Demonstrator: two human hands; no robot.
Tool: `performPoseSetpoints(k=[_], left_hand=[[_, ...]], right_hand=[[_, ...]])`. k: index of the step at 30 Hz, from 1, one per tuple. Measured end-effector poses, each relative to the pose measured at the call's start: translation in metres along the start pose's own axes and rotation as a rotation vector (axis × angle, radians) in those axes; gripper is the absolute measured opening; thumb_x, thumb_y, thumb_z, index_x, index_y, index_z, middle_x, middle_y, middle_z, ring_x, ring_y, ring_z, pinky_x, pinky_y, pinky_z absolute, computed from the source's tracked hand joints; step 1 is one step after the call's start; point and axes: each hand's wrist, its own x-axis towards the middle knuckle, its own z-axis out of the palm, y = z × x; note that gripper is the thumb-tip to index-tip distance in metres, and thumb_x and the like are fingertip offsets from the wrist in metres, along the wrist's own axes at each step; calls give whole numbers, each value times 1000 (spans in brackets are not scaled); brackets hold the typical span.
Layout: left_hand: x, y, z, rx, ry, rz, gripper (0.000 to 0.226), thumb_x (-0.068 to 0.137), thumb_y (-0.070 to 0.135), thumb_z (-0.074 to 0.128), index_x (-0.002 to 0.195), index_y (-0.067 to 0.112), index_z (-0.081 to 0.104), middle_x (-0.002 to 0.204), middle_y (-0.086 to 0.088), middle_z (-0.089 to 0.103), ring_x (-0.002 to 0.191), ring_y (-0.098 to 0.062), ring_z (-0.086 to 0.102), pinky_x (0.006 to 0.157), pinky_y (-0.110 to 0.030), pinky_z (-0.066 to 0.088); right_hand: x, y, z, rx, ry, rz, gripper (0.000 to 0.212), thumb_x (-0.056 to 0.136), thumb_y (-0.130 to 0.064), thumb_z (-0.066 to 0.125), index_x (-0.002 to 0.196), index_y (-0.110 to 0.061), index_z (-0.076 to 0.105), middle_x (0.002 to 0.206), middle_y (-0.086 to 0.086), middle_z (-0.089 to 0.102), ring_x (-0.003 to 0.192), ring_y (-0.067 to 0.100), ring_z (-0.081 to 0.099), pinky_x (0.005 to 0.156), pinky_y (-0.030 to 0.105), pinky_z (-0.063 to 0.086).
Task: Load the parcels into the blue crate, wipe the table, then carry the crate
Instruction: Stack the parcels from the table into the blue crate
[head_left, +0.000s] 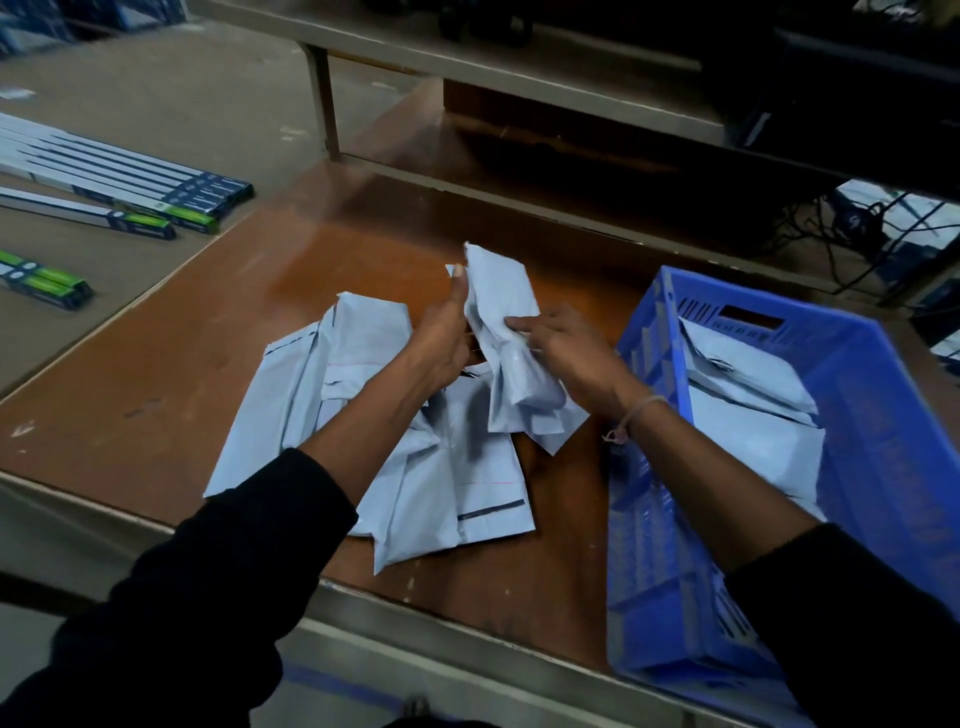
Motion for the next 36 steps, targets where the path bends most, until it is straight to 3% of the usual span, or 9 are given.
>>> performPoseSetpoints(k=[4,9,14,17,20,22,26,31,36], left_hand=[[0,3,3,96,-70,78,37,97,32,69,119,2,69,109,-13,77,103,-33,74,94,-50,59],[-4,8,12,335,-95,124,30,93,15,72,120,2,66,110,-15,75,93,-28,75,81,-41,63],[-23,26,25,692,-232,327,28,98,19,66,124,8,66,111,-3,74,94,-14,73,80,-27,58],[-39,41,40,875,-392,378,31,100,22,65,128,10,64,119,-7,73,105,-20,72,85,-39,59],[-53,52,63,1066,-562,464,27,102,21,62,128,13,65,122,-5,72,110,-17,69,90,-37,58],[-62,58,80,1178,-616,508,27,102,25,61,128,20,65,123,2,71,115,-16,67,93,-35,56],[-72,59,113,1315,-613,575,29,104,36,57,125,19,66,119,4,70,110,-13,65,94,-37,53],[-78,52,148,1463,-480,526,50,82,70,68,109,28,68,103,11,71,95,-9,67,83,-35,54],[-80,28,194,1457,-477,537,53,73,71,76,100,25,70,95,6,72,87,-14,65,75,-37,51]], right_hand=[[-8,7,-10,282,-18,16,39,88,-18,47,102,-37,78,127,1,65,119,19,60,107,43,47],[-38,-4,-31,214,-10,-75,42,90,9,43,115,-5,74,118,5,56,110,13,56,94,12,44],[-57,10,-69,-33,309,-258,32,80,-7,62,107,-17,75,109,3,58,105,18,59,95,26,46],[-64,18,-98,-242,451,-216,71,71,-33,80,136,-17,53,130,10,47,120,26,43,96,28,32],[-76,21,-128,-90,323,-225,93,68,-34,89,146,-18,41,141,2,48,127,14,45,99,24,37],[-84,27,-142,138,178,-204,80,69,-27,90,138,-21,50,130,-7,60,116,1,58,96,25,51],[-94,50,-160,318,207,-159,50,74,-23,87,116,-11,64,110,4,73,102,20,70,88,46,58],[-120,85,-193,414,299,-50,41,82,-18,79,117,-2,63,106,9,73,90,17,72,76,35,58],[-154,130,-230,264,406,163,43,84,-22,77,117,-9,52,105,19,68,76,23,64,49,22,49]])
